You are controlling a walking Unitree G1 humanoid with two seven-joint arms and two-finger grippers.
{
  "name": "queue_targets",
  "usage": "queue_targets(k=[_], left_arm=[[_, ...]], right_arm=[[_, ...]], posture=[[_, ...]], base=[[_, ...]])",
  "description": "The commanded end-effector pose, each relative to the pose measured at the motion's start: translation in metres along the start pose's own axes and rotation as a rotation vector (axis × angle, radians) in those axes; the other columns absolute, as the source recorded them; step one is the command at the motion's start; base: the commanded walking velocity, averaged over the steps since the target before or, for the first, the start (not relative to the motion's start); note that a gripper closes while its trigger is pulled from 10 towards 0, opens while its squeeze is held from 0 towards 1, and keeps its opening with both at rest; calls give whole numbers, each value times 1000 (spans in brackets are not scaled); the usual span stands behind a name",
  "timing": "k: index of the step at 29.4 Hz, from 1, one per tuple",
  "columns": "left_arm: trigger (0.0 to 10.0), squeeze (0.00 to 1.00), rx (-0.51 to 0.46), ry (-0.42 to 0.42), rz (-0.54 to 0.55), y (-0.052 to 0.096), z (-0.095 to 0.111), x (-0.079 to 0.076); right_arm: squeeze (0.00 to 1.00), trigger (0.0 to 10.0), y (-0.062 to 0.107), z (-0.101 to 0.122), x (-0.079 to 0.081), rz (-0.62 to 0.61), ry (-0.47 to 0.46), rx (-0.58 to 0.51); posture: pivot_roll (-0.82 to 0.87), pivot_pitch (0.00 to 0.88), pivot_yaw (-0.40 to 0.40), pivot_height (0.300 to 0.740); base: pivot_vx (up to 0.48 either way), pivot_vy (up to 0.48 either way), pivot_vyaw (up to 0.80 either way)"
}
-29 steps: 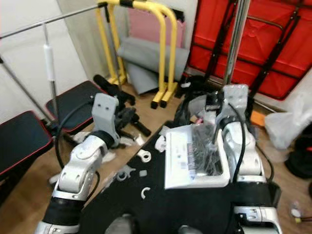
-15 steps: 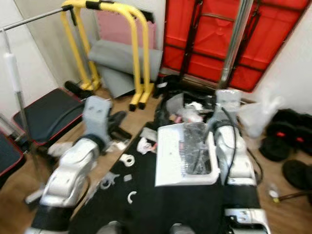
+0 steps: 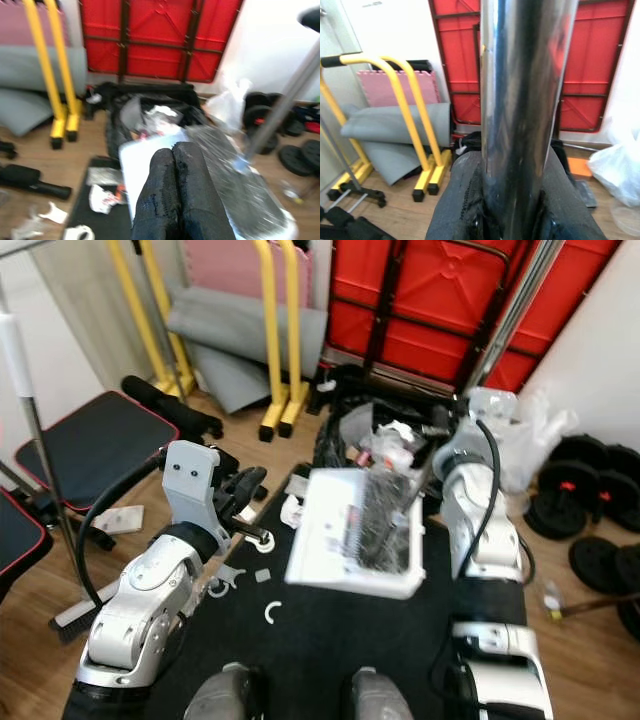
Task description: Sweep floor
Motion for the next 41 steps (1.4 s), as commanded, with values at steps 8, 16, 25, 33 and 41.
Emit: queue_targets(k=[8, 16, 25, 33, 41], left_arm=[[10000, 0, 28, 35, -123, 15, -1, -22], [10000, 0, 38, 16, -128, 27, 2, -23], [10000, 0, 44, -2, -119, 31, 5, -20], [10000, 0, 39, -17, -124, 31, 8, -21], [10000, 0, 39, -11, -124, 32, 8, -21]], right_arm=[[0, 10000, -10, 43, 7, -3, 73, -188], [0, 10000, -17, 60, 9, -7, 117, -264], [0, 10000, -17, 60, 8, 5, 118, -276], [0, 10000, -16, 52, 8, 39, 91, -263], [0, 10000, -19, 56, 10, 60, 70, -286]], posture=[[-93, 286, -152, 665], [-72, 333, -148, 630], [-56, 354, -139, 600], [-49, 361, -140, 575], [-44, 362, -138, 550]], base=[[0, 0, 0], [0, 0, 0], [0, 0, 0], [0, 0, 0], [0, 0, 0]])
Point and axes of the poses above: a point about 5 cm out from each wrist's last joint towards the gripper, its own y axis pointing back from the gripper into the wrist, its own z axis along the axis of the wrist's last joint, x = y × z, the point moved 3 cm from there along -y, pointing out of the wrist towards the gripper, and after that the axes turned 2 degrees about -y, right-handed, at the moved point
